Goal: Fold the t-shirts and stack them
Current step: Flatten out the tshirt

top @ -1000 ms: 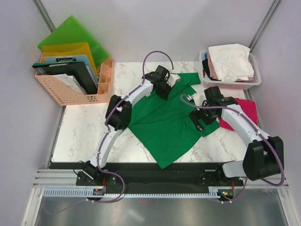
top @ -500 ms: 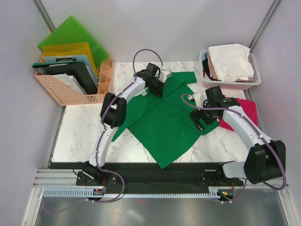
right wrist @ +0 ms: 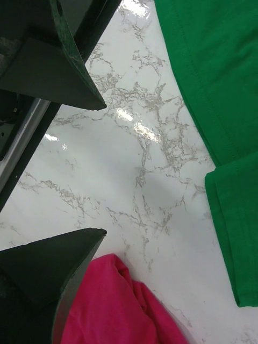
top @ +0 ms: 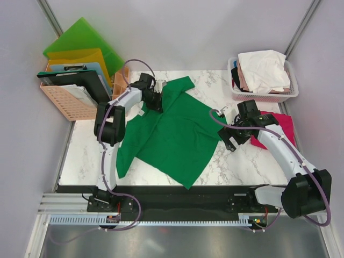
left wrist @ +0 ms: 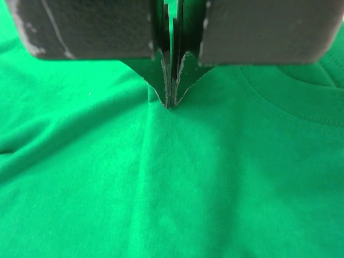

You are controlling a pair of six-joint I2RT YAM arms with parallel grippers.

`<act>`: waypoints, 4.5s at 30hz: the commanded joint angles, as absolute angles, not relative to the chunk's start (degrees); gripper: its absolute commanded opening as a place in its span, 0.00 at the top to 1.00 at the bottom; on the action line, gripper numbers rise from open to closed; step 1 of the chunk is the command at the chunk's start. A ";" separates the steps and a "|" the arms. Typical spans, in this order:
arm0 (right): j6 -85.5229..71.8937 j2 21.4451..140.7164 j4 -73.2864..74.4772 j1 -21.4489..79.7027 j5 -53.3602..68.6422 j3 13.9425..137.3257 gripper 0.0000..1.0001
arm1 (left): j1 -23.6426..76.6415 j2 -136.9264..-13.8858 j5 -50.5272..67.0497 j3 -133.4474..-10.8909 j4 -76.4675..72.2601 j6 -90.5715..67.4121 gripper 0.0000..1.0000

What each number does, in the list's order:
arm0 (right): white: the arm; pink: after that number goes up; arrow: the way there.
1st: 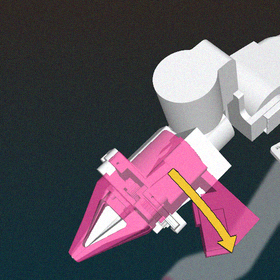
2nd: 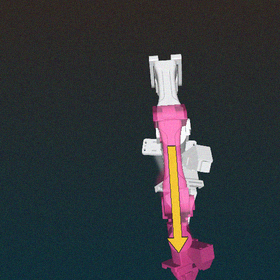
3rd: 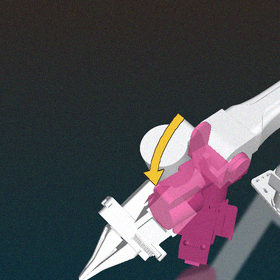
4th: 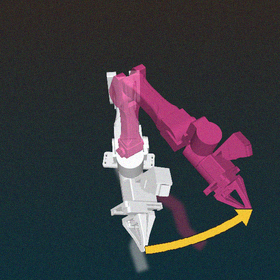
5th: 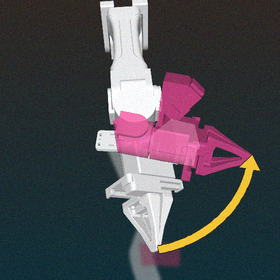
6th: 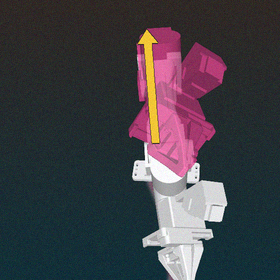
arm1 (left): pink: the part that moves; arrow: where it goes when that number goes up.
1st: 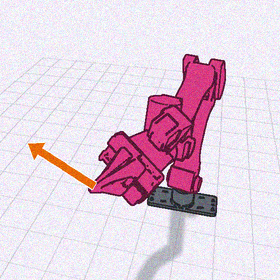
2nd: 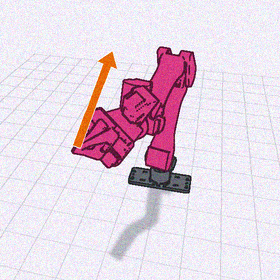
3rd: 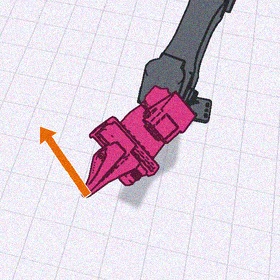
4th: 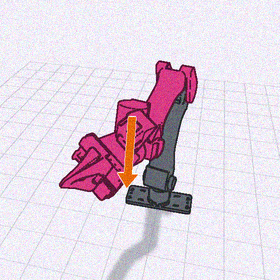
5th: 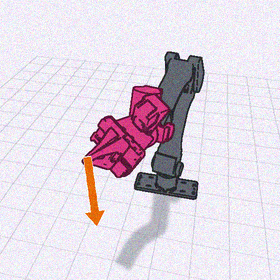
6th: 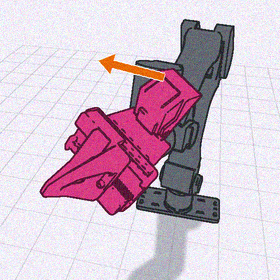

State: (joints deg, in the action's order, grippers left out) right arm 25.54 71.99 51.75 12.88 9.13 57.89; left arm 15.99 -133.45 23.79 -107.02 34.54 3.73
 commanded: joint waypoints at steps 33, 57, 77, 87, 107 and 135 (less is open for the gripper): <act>18.56 87.64 32.61 15.20 1.49 66.70 0.02 | 7.48 -87.21 8.97 -74.54 13.45 9.32 0.33; 11.25 82.69 23.09 15.21 -10.46 66.96 0.02 | -6.15 -58.01 11.24 -53.18 9.67 10.20 0.06; 4.85 101.84 24.17 12.93 13.27 70.48 0.07 | -6.07 -55.99 17.57 -49.66 16.26 12.13 0.00; 4.48 102.30 22.85 8.09 8.53 72.95 0.08 | -6.15 -57.65 18.01 -49.66 16.35 14.15 0.00; 5.27 109.07 23.91 5.28 8.61 74.62 0.21 | -6.15 -61.17 19.42 -51.33 15.47 13.80 0.00; 6.32 112.16 27.33 4.40 15.73 74.62 1.00 | -6.06 -67.76 20.57 -52.99 14.24 12.65 0.06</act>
State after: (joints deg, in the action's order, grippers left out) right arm 5.78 112.16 25.89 4.51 13.96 74.72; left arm -5.93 -66.78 18.74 -50.09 16.12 12.08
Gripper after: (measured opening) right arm 0.012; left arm 0.957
